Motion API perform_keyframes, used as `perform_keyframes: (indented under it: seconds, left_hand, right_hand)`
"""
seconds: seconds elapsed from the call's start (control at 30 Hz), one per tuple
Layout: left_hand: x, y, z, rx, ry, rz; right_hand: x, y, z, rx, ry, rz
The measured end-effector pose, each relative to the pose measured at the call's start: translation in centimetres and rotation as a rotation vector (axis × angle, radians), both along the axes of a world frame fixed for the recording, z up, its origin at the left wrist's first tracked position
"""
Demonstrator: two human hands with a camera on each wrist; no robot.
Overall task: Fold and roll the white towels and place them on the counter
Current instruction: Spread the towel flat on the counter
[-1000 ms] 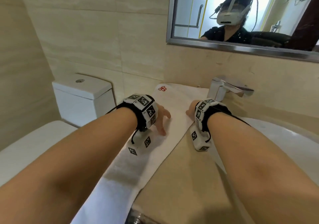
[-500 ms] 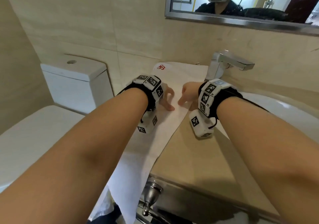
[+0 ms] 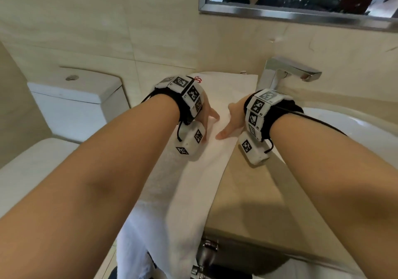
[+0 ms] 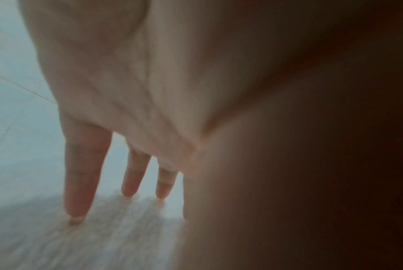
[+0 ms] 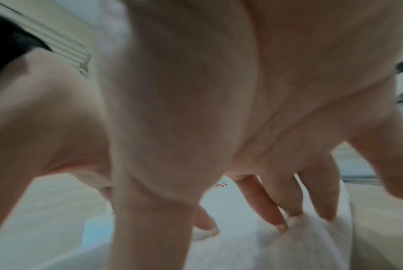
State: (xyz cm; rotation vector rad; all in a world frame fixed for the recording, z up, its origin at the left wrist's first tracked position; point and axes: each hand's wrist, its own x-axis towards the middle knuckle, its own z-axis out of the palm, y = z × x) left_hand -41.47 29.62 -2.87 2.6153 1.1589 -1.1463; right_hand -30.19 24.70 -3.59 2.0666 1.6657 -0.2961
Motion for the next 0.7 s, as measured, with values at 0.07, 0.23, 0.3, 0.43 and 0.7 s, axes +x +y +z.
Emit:
perform_keyframes:
  seconds: [0.07,0.23,0.3,0.43,0.7]
  left_hand:
    - [-0.4,-0.6,-0.4,0.002,0.003,-0.018]
    - [-1.3,-5.4,-1.0,0.137,0.032,-0.06]
    - [-1.5,-6.8,-2.3,0.169,-0.026,-0.052]
    - [-1.9,-8.3,-4.0,0.19,-0.168,0.001]
    - [0.0,-11.1,-3.6,0.175,-0.299,0.025]
  right_hand:
    - [-0.1,-0.8,0.3,0.003,0.012,-0.017]
    - [-0.4,-3.2,0.8,0.014,0.02,-0.033]
    - [-0.3,-4.2,0.6,0.012,0.032,-0.032]
    - [0.3,-6.4,1.0,0.078,0.066,-0.018]
    - [1.7,-9.1,0.6,0.054,0.366,-0.073]
